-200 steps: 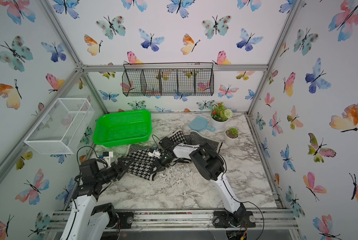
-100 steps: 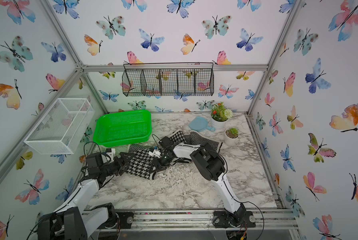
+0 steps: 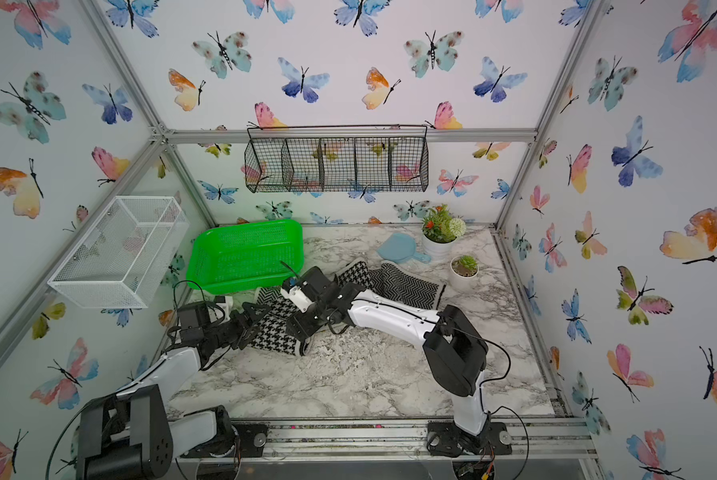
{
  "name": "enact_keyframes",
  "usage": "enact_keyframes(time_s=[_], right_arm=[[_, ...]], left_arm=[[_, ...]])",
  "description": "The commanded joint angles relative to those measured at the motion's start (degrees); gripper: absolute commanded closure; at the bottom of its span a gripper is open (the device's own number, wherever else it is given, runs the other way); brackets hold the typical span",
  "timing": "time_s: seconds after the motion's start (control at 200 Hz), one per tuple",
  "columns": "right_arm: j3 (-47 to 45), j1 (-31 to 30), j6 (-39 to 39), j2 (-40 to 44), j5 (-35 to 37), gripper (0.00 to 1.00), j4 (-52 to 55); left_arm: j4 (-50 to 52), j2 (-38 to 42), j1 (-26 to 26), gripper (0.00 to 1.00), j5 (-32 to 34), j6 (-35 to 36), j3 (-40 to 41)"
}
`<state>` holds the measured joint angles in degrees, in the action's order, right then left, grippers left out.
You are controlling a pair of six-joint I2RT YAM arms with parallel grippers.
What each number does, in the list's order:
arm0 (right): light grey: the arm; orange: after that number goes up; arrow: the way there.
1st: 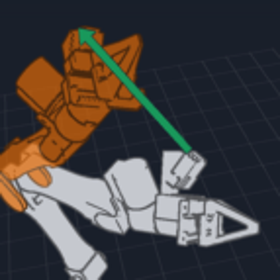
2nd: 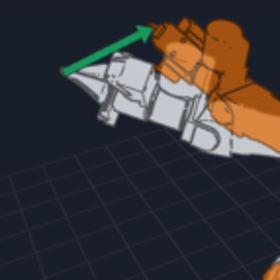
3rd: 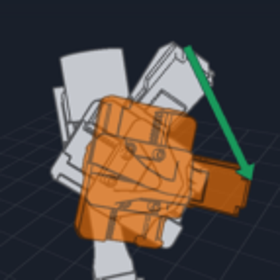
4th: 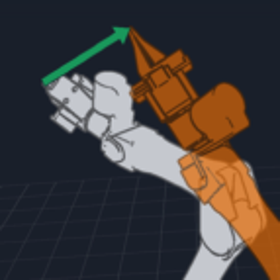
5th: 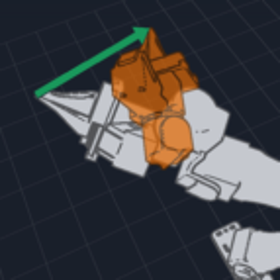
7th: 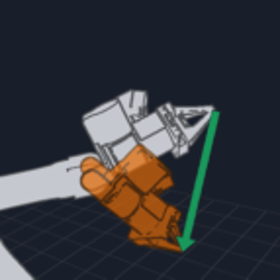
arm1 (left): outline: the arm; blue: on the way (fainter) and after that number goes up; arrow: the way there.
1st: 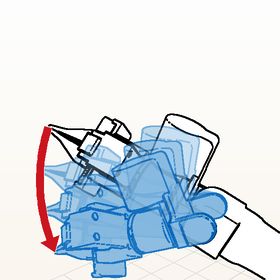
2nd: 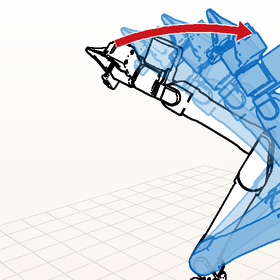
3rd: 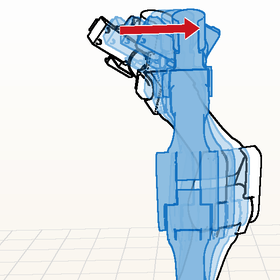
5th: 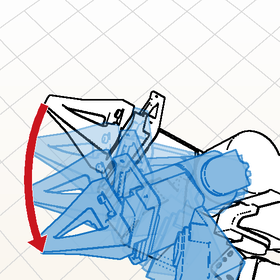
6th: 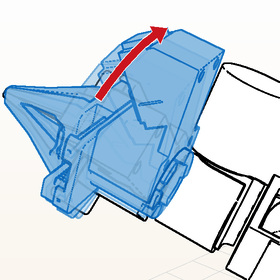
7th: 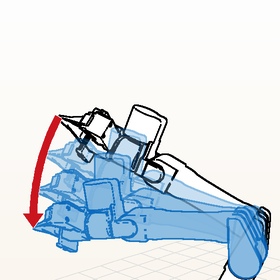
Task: Roll up the scarf and place it into the basket
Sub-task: Roll the scarf at the center of the board.
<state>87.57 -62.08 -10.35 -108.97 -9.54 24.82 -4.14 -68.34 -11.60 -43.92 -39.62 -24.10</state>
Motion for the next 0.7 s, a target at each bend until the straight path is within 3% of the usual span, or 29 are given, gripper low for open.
enact_keyframes(time_s=[0.0, 0.13, 0.35, 0.696], right_arm=[[-1.4, -6.7, 5.2, -1.6, 20.4, 0.22, 1.5], [-2.6, -12.2, 7.5, -3.7, 31.8, 0.16, -0.9], [-3.0, -13.9, 11.3, -8.6, 40.7, 0.15, -3.1], [-0.4, -13.9, 15.6, -17.3, 45.1, 0.14, -4.4]], left_arm=[[-0.6, -1.6, 0.2, 0.01, 1.8, 1.5, -0.9], [-0.4, -2.9, 0.2, 0.01, 1.7, 1.8, -1.1], [-0.4, -2.9, 0.2, 0.01, 0.9, 1.5, -1.0], [-0.3, -2.6, 0.2, 0.01, -0.5, 1.1, -1.0]])
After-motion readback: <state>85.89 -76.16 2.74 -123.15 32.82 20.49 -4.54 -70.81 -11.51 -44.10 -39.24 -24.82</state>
